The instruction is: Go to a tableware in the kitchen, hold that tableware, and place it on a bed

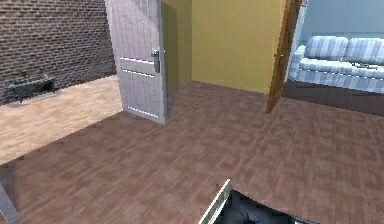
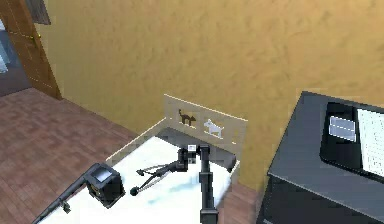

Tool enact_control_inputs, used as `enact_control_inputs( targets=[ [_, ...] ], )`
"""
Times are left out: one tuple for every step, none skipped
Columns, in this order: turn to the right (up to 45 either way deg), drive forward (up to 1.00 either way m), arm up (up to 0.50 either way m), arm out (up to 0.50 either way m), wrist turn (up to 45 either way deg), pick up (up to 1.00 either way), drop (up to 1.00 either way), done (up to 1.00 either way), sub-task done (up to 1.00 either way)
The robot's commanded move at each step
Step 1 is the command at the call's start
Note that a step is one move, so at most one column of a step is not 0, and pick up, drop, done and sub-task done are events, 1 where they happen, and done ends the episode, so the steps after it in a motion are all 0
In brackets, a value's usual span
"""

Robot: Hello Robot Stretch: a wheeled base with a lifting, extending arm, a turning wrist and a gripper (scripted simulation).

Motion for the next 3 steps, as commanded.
enact_control_inputs(
  targets=[
    [0.0,0.00,0.10,0.00,0.0,0.00,0.00,0.00,0.00],
    [0.0,0.00,0.00,-0.08,0.0,0.00,0.00,0.00,0.00],
    [0.0,0.00,0.00,0.00,0.0,0.00,0.00,1.00,0.00]
  ],
)
